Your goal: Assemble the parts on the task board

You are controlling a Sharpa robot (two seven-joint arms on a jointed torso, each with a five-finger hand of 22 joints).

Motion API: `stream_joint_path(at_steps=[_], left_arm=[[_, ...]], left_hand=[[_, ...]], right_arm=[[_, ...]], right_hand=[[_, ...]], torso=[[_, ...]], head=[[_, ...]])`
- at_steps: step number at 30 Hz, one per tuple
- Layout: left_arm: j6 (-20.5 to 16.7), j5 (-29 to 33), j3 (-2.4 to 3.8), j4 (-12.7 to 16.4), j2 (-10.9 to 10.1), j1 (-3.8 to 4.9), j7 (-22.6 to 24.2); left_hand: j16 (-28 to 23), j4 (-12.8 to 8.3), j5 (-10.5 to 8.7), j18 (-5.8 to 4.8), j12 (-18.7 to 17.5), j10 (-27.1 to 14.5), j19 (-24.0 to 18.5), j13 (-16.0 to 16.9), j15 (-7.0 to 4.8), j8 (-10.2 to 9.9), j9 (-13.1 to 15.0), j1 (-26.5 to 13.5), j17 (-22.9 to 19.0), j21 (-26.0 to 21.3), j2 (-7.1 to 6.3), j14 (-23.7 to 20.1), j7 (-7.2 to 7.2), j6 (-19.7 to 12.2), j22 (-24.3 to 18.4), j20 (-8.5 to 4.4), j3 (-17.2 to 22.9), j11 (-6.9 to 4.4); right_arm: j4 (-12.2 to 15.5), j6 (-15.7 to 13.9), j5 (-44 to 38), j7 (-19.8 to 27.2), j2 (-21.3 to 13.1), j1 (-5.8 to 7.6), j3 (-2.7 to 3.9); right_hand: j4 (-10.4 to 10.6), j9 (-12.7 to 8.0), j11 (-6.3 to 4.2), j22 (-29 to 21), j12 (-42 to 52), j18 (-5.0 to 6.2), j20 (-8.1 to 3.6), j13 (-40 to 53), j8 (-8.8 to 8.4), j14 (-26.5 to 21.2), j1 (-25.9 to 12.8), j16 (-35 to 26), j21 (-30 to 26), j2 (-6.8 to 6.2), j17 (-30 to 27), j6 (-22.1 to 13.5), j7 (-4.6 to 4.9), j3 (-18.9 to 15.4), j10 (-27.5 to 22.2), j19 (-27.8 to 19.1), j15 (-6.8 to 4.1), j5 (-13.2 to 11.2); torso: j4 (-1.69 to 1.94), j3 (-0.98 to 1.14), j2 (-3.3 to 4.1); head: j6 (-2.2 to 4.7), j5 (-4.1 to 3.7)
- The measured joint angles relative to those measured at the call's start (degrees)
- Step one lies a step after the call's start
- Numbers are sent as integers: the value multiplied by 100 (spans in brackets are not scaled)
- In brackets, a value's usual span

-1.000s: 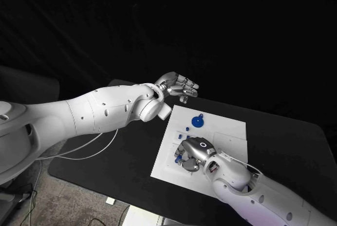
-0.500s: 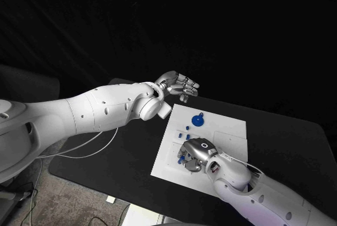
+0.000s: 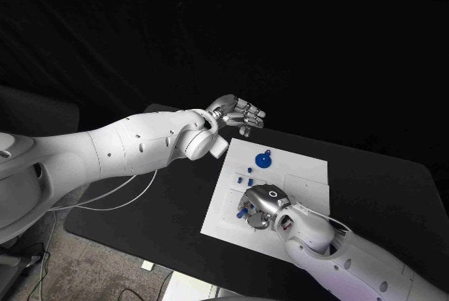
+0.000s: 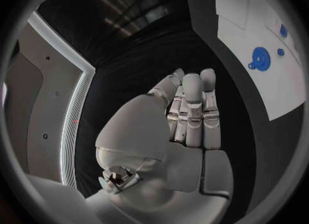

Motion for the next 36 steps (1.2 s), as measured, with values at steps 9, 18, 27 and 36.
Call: stream_joint_path(at_steps=[9,18,27,36], left_arm=[[17,2,0,-8,4,0,-5],[29,3,0,-14,14,0,-9],[42,4,1,-19,25,0,-14],[62,4,1,-20,24,0,-23]], left_hand=[[0,0,0,-1,0,0,0,0,0,0,0,0,6,0,0,0,0,0,0,0,0,0],[0,0,0,-2,0,0,0,0,0,0,0,0,7,-19,0,0,0,0,-1,0,0,0],[-23,16,0,-2,0,0,-1,0,0,0,0,0,14,-42,0,0,0,0,-1,1,16,0],[-22,16,0,-6,0,20,34,0,0,0,0,0,20,-41,0,0,0,0,-1,-7,16,20]], right_arm=[[-14,16,-17,0,5,3,-28],[-6,21,-65,-5,27,10,-72],[0,54,-140,-30,98,12,-137],[-72,-14,-135,-6,139,21,-182]], right_hand=[[11,7,0,18,-1,0,0,0,-3,0,0,0,-3,0,0,-7,7,10,0,0,1,0],[11,7,0,34,-7,0,1,1,-13,0,0,0,-25,0,-1,-8,7,10,0,1,1,-1],[13,5,0,47,-24,0,2,2,-16,0,-34,0,-50,34,-2,-53,33,11,0,2,2,-1],[94,-222,31,60,49,131,86,33,-11,-94,-249,3,-130,38,-22,-661,202,0,-495,-2,92,474]], torso=[[1,-3,-1],[3,-3,-2],[3,-2,-2],[3,0,-1]], head=[[-11,4],[-11,-4],[-14,-11],[-20,-15]])
